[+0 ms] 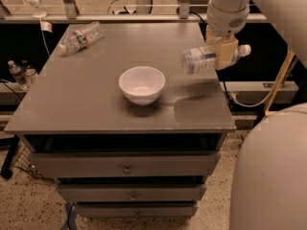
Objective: Pick blue plastic bottle from white bowl and place on counter
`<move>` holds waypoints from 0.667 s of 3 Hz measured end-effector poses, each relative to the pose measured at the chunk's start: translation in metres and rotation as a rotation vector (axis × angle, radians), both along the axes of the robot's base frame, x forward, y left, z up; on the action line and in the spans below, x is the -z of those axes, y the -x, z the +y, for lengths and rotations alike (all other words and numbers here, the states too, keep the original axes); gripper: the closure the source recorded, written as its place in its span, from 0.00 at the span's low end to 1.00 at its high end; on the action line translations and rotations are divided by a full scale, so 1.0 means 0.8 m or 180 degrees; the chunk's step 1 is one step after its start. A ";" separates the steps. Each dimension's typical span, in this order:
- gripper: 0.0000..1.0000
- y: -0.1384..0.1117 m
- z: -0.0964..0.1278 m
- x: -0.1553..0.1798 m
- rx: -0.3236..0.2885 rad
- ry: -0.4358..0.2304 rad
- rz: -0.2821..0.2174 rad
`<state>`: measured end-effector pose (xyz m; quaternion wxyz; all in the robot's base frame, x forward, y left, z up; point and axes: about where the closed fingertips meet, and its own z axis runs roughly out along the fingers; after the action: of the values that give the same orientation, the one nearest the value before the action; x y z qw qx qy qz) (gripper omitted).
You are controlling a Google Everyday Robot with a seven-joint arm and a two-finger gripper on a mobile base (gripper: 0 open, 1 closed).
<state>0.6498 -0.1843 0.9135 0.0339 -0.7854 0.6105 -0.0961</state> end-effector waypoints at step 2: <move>1.00 -0.003 0.036 0.031 0.0193 -0.0309 0.0133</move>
Offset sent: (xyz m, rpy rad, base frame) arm -0.0081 0.0495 -0.0400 0.1251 0.1207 -0.0736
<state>0.6521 -0.1555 0.8883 0.0563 -0.7658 0.6385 -0.0510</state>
